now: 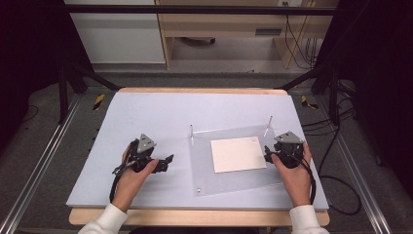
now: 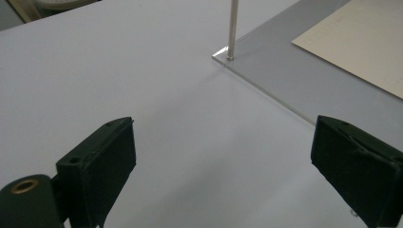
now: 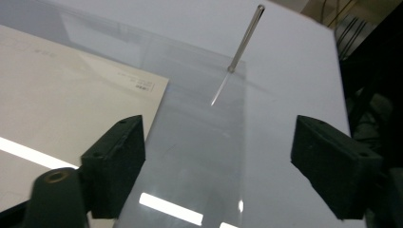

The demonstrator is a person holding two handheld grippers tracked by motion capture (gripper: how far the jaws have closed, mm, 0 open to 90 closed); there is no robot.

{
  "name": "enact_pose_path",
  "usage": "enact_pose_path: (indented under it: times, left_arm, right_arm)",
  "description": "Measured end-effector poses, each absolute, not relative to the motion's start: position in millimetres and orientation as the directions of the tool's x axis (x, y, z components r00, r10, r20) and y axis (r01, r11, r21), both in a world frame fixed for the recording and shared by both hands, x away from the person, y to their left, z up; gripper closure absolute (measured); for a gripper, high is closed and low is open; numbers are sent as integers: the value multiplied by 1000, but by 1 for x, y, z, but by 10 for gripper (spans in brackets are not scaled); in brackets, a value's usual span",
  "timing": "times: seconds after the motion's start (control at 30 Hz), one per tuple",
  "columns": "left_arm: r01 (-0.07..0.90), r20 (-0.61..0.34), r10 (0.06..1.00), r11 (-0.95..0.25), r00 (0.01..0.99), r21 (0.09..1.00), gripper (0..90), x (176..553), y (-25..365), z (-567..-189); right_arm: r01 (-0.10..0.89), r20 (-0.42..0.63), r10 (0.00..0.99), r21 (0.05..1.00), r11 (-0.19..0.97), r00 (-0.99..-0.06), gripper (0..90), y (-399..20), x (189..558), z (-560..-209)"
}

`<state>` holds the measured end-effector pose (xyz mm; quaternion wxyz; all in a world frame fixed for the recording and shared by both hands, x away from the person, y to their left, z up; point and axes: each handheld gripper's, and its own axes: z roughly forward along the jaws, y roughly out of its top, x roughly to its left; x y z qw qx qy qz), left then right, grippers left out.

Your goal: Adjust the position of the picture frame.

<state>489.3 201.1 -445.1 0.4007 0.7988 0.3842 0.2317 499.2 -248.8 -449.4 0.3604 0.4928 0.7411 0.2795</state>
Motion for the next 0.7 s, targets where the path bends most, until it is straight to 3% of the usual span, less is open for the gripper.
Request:
enact_pose_path:
  times: [0.2,0.37,0.47,0.57,0.7]
  left_arm:
    - [402,63,766,-403,640,822,74,504,182,-437]
    - [456,21,769,-401,639,794,82,542,169,-440]
    - [465,25,775,-405,632,787,92,554,161,-439]
    - [459,7,785,-369,620,808,96,552,153,-436]
    - [440,54,787,-399,615,804,145,545,141,-433]
  right_arm:
    - [558,-146,944,776,295,-296,235,-252,506,-439]
    - [570,-155,917,741,354,-368,146,-258,526,-417]
    - [580,-150,901,720,381,-406,164,-264,539,-409]
    - [585,-179,886,692,422,-427,216,-269,548,-408]
    - [587,-214,872,666,460,-440,415,-275,551,-409]
